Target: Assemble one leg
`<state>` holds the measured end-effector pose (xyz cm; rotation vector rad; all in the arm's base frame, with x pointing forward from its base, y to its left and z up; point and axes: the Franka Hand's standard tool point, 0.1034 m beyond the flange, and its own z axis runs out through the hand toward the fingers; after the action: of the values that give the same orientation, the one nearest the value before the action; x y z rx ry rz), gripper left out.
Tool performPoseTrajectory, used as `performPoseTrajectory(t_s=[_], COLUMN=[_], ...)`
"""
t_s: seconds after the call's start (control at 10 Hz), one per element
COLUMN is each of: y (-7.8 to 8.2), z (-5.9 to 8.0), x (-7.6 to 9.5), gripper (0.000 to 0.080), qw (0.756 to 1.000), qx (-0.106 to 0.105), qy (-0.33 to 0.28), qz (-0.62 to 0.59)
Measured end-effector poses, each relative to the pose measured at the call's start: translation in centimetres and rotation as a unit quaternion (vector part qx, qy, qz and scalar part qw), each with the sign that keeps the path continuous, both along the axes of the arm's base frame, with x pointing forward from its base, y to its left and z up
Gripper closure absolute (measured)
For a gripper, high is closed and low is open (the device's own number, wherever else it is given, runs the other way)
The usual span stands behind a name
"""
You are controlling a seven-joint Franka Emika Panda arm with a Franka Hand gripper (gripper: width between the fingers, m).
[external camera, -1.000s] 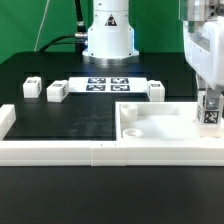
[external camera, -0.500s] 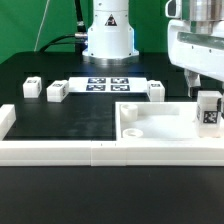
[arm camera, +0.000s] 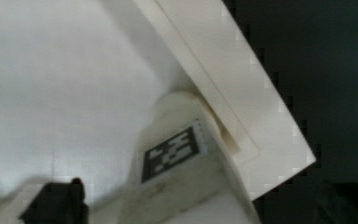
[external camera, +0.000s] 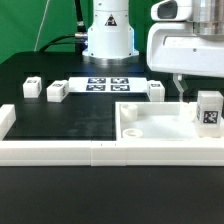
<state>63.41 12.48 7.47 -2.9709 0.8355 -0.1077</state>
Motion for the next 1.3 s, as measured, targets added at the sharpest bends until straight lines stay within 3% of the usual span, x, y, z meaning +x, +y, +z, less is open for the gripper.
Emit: performPoseTrajectory(t_s=[0.4, 0.5, 0.7, 0.8, 0.9, 1.3], y=[-0.83, -0.84, -0.86, -0.86, -0.86, -0.85], z=[0.03, 0.04, 0.03, 0.03, 0.02, 0.02], x=[0.17, 0.19, 0.19, 0.19, 0.18, 0.18], gripper=[0.015, 0.015, 0.0376, 0.0376, 0.051, 0.0509], qw=[0.977, 0.976, 0.975, 0.975, 0.975, 0.979], qx=[-0.03, -0.03, -0.03, -0.03, -0.03, -0.029], qy=[-0.005, -0.006, -0.006, -0.006, -0.006, -0.006], qz=[0.21, 0.217, 0.218, 0.218, 0.218, 0.201])
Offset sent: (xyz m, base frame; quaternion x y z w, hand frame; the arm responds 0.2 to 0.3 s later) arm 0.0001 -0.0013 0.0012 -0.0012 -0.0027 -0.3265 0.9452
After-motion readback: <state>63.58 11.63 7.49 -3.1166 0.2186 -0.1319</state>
